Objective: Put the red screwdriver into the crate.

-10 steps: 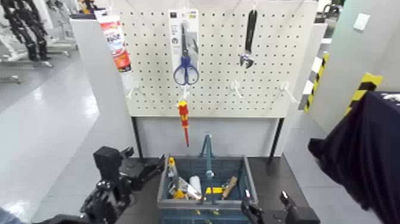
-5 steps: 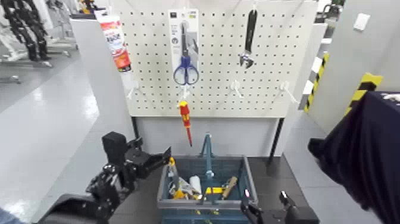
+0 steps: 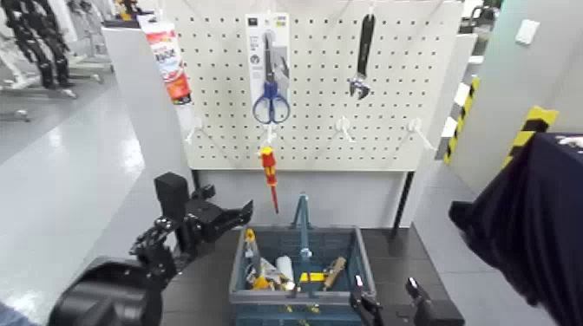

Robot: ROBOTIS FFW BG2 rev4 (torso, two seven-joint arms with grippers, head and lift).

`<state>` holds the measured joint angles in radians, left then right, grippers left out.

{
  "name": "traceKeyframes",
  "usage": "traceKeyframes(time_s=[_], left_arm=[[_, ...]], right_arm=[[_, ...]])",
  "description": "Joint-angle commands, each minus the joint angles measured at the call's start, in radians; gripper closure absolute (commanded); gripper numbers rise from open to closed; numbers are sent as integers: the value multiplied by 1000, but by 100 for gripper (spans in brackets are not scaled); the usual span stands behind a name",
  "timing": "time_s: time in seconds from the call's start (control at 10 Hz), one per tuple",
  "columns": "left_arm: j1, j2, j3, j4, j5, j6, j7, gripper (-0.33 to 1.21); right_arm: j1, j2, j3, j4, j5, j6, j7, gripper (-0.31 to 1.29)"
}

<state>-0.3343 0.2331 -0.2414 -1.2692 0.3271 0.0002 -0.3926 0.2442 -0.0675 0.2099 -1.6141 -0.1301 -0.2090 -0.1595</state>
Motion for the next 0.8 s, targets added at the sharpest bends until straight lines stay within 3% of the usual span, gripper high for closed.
traceKeyframes(time_s=[0.1, 0.8], left_arm=[[-81, 0, -42, 77, 12, -5, -58, 10], [-269, -14, -113, 281, 23, -29, -226, 11]], right_arm=[[-3, -2, 5, 0, -2, 0, 0, 14], [-13, -5, 8, 2, -3, -7, 0, 14]])
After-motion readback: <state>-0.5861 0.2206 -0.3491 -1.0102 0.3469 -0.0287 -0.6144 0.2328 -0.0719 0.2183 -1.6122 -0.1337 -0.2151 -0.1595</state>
